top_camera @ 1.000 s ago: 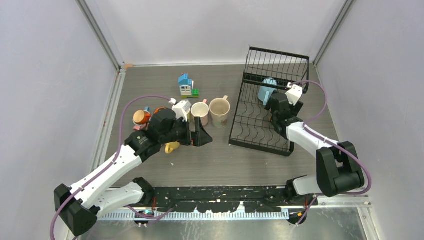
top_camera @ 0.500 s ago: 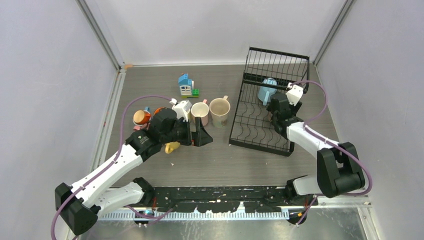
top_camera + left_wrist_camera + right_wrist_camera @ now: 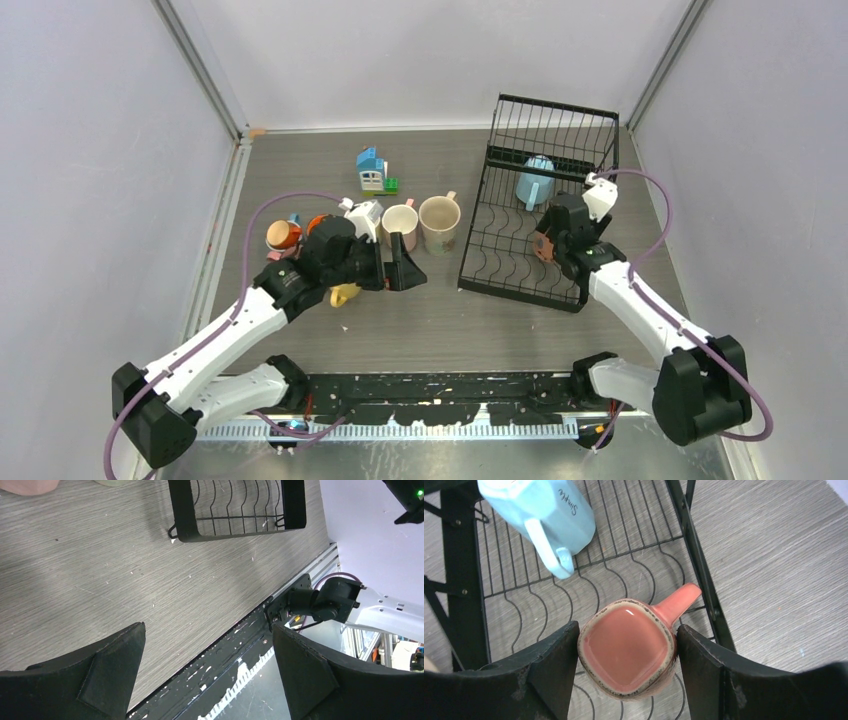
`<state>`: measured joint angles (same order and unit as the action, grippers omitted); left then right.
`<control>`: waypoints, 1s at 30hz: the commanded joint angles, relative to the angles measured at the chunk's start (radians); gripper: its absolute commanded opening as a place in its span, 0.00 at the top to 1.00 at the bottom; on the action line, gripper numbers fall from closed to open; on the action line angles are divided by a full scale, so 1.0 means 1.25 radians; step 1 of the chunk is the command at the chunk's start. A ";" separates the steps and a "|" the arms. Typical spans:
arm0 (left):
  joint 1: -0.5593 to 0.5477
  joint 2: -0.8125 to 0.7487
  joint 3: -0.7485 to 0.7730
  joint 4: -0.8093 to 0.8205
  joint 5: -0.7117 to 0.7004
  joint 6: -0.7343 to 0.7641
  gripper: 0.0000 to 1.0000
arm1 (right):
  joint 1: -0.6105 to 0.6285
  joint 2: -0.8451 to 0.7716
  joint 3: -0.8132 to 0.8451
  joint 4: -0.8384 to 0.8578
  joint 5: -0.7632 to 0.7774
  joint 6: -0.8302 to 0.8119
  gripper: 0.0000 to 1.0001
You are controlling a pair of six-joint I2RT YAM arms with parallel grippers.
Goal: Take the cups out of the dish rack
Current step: Unload the cup from the dish rack.
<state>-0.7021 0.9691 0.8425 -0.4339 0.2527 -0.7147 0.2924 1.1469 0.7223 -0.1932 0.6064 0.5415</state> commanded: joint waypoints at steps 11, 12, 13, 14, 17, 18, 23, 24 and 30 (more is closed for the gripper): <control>-0.003 0.034 -0.044 0.163 -0.018 -0.163 0.00 | 0.094 -0.105 0.050 -0.036 -0.059 0.083 0.87; -0.003 0.037 -0.052 0.182 -0.019 -0.178 0.00 | 0.102 -0.111 0.050 -0.039 -0.065 0.089 0.87; -0.003 0.042 -0.060 0.200 -0.021 -0.194 0.00 | 0.108 -0.115 0.052 -0.042 -0.071 0.095 0.87; -0.003 0.048 -0.067 0.216 -0.023 -0.207 0.00 | 0.113 -0.118 0.054 -0.042 -0.078 0.100 0.87; -0.003 0.067 -0.081 0.265 -0.034 -0.245 0.01 | 0.129 -0.119 0.065 -0.054 -0.092 0.113 0.88; -0.003 0.074 -0.084 0.281 -0.039 -0.255 0.01 | 0.134 -0.120 0.068 -0.057 -0.099 0.117 0.88; -0.003 0.123 -0.087 0.343 -0.066 -0.297 0.02 | 0.146 -0.138 0.080 -0.072 -0.126 0.146 0.88; -0.003 0.135 -0.088 0.366 -0.068 -0.307 0.02 | 0.146 -0.142 0.081 -0.074 -0.133 0.153 0.88; -0.009 0.206 -0.085 0.466 -0.098 -0.371 0.05 | 0.147 -0.158 0.111 -0.091 -0.186 0.198 0.88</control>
<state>-0.7033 1.1915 0.7307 -0.0090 0.1783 -1.1091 0.4706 0.9878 0.7715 -0.3618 0.4168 0.7200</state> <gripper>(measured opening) 0.960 0.712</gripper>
